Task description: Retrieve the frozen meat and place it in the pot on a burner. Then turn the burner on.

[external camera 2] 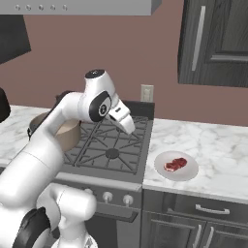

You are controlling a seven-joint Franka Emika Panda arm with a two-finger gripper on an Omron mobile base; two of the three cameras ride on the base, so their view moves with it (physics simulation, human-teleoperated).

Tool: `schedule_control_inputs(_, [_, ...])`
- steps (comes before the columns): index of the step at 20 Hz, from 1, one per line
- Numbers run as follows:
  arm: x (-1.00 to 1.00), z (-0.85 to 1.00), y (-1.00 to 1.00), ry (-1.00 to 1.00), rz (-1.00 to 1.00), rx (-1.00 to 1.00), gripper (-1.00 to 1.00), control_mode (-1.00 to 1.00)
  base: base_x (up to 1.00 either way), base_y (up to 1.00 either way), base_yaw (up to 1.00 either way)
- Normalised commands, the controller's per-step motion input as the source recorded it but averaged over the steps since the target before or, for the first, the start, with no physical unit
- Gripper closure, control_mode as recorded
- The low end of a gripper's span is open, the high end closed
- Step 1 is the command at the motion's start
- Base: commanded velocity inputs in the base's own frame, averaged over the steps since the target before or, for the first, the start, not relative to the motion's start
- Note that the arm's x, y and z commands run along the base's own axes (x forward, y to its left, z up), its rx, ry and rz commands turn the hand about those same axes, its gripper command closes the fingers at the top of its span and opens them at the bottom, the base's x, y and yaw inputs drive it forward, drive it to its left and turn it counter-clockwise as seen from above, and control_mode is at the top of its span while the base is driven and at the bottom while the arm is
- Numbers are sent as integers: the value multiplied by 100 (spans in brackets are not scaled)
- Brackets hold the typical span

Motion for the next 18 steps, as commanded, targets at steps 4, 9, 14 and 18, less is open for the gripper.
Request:
schedule_control_inputs(4, [0,-15,-42,0,-11,0,-100,-100,0,0,0])
schedule_control_inputs(9, [0,-18,-29,0,-10,0,-100,-100,0,0,0])
schedule_control_inputs(14, [1,-20,-35,0,-6,0,-100,-100,0,0,0])
schedule_control_inputs(18, [3,-23,-37,0,0,0,-100,-100,0,0,0])
